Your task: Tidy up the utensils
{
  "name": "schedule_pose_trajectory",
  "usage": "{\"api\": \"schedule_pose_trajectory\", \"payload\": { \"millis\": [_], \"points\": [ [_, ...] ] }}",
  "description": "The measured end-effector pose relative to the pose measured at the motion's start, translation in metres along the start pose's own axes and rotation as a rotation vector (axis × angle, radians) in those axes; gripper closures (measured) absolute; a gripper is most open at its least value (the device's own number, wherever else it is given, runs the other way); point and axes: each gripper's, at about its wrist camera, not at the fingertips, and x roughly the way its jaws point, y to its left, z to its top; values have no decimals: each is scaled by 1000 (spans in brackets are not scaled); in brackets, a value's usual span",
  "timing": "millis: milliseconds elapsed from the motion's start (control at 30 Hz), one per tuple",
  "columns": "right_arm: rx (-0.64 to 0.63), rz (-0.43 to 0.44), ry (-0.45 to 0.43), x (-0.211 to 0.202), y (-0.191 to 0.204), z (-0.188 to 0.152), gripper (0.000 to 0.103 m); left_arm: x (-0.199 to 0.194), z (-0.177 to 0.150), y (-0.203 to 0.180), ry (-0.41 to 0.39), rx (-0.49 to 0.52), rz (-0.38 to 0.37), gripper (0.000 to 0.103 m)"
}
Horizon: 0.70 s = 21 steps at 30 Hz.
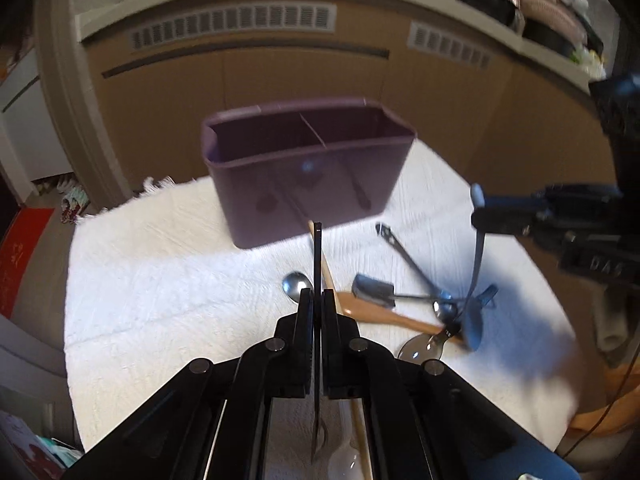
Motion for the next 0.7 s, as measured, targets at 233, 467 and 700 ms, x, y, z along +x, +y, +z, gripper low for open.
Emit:
{"api": "schedule_pose_trajectory", "payload": {
  "millis": [233, 467, 700],
  "points": [
    [-34, -15, -89, -28, 17, -1, 89, -43, 6, 7, -145, -68, 18, 101],
    [-87, -62, -193, -67, 36, 13, 89, -87, 25, -3, -273, -40, 48, 101],
    [-135, -112, -291, -105, 46, 49, 89, -123, 74, -12, -384, 35, 85, 101]
  ]
}}
